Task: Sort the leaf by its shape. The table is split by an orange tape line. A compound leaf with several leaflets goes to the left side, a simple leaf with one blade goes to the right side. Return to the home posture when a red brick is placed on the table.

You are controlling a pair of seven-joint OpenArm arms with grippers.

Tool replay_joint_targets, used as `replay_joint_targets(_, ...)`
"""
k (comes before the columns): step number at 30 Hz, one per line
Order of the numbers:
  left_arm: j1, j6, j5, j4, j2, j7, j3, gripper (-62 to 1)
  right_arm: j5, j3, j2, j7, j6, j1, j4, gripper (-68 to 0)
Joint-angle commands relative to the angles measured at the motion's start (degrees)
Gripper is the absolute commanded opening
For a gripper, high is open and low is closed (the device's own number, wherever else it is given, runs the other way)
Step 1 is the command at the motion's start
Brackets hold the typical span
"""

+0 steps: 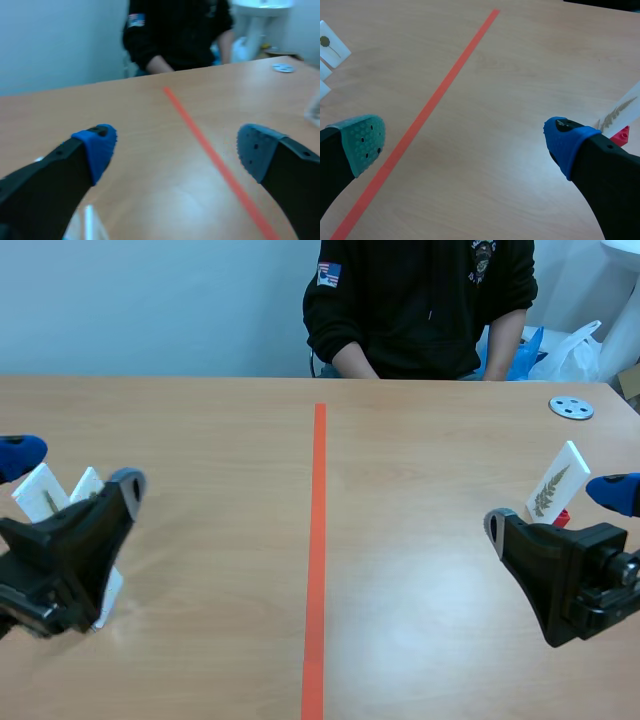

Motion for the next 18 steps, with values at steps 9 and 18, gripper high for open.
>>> replay_joint_targets(9,1.3,-8.7,-4.9,4.5,-1.3,10.3,0.0,1.4,0.7,0.6,0.0,1.1,0.1,0.6,0.1,0.4)
replay_joint_targets(18,1.2,-7.8,-9.0,4.4,-1.4,12.0,0.1,1.4,0.7,0.6,0.0,1.0,0.3,0.6,0.1,0.4)
